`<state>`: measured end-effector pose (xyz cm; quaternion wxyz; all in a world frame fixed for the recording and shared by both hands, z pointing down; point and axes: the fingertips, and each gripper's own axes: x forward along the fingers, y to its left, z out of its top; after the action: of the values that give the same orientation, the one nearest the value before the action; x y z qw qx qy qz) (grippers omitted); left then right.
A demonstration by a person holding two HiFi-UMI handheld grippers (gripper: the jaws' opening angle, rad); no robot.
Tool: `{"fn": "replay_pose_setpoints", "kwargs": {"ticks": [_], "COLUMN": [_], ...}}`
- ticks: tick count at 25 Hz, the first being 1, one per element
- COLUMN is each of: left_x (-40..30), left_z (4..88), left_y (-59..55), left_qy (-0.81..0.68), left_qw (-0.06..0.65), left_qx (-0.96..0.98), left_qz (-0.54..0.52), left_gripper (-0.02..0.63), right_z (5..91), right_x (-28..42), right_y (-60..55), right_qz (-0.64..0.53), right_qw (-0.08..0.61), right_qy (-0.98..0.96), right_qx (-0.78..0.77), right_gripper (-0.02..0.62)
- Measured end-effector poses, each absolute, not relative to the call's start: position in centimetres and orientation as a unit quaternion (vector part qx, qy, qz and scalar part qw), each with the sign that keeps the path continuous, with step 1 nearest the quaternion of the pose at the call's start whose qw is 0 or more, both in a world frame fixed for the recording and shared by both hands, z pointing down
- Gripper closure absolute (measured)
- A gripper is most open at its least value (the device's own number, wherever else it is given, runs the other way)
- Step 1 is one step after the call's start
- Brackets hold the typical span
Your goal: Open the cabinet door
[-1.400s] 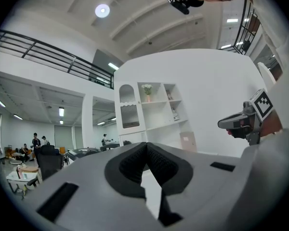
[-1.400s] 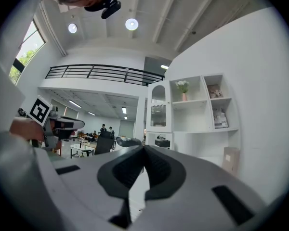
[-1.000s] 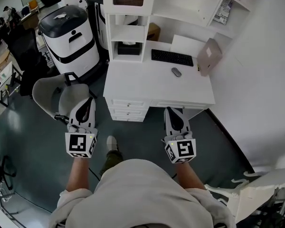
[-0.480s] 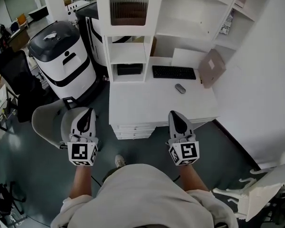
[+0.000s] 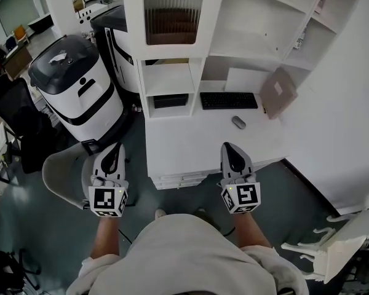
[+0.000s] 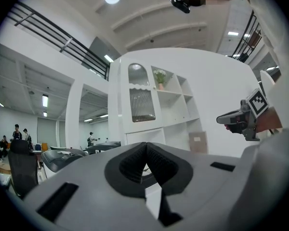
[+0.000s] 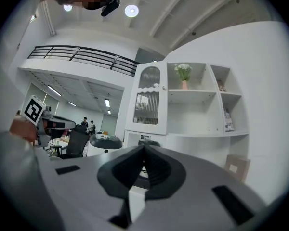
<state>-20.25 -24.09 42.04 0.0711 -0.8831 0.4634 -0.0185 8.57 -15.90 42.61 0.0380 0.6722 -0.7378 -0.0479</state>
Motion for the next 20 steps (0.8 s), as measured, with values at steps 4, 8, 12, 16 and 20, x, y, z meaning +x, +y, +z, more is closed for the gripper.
{"fn": "replay_pose_setpoints", "kwargs": {"ticks": [4, 8, 12, 16, 20], "left_x": [-19.3, -17.8, -16.1, -15.1, -14.7], "left_z": [41.8, 40.7, 40.0, 40.5, 40.7], "left_y": [-25.5, -26.2, -26.5, -26.7, -27.0], "left_qy": [0.471, 0.481, 0.471, 0.471, 0.476], "left_qw": [0.073, 0.080, 0.059, 0.049, 0.053], "left_qx": [-0.879, -0.873, -0.880, -0.880, -0.877], "left_qz": [-0.020, -0.013, -0.003, -0.012, -0.027], "left_gripper": [0.606, 0.606, 0.487, 0.414, 0.284], "right_z": [43.1, 43.1, 42.6, 43.0, 43.2], "right_x": [9.0, 10.0, 11.4, 12.9, 13.8], "right_y": [-18.2, -19.4, -20.3, -20.8, -21.1], "right_qz": [-0.041, -0.038, -0.037, -0.032, -0.031], "right_qw": [0.039, 0.041, 0.037, 0.033, 0.031], "right_qy": [-0.750, -0.765, -0.772, -0.772, -0.773], "right_qx": [0.659, 0.642, 0.634, 0.634, 0.633], "right_gripper": [0.592, 0.592, 0.592, 0.592, 0.592]}}
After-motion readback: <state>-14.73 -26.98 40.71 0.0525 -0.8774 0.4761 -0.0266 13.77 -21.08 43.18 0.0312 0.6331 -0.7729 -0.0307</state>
